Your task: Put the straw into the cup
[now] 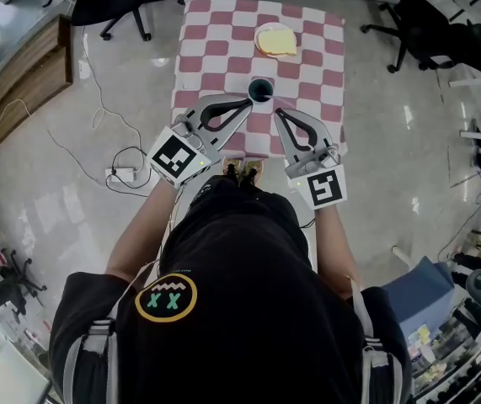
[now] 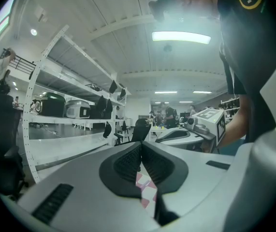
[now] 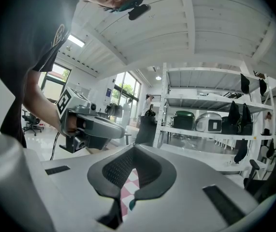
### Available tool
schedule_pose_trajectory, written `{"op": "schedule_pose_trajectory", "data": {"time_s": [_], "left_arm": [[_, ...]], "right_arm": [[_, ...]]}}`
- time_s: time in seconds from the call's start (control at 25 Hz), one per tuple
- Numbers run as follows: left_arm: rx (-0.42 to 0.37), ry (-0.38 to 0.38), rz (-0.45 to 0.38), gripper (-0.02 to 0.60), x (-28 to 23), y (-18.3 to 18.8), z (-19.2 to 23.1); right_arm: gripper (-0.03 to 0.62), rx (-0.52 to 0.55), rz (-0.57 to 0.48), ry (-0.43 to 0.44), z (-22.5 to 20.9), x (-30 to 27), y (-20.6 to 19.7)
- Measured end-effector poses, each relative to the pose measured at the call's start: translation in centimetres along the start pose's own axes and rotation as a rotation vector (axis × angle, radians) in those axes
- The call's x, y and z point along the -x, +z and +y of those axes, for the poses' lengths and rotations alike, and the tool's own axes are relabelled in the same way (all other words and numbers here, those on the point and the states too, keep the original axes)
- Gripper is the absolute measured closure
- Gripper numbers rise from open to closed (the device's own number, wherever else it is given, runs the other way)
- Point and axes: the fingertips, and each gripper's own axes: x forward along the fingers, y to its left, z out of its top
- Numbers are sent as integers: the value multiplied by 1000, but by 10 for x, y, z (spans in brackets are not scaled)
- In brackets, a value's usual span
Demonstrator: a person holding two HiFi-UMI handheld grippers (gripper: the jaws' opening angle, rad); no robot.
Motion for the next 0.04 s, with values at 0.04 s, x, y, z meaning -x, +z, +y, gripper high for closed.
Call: {"op": "schedule_pose_trajectory", "data": {"time_s": [0.04], "left_arm": [[0,2,0,561,1,-1,1]], "right_arm": [[574,4,2,1,0,-1,0]]}}
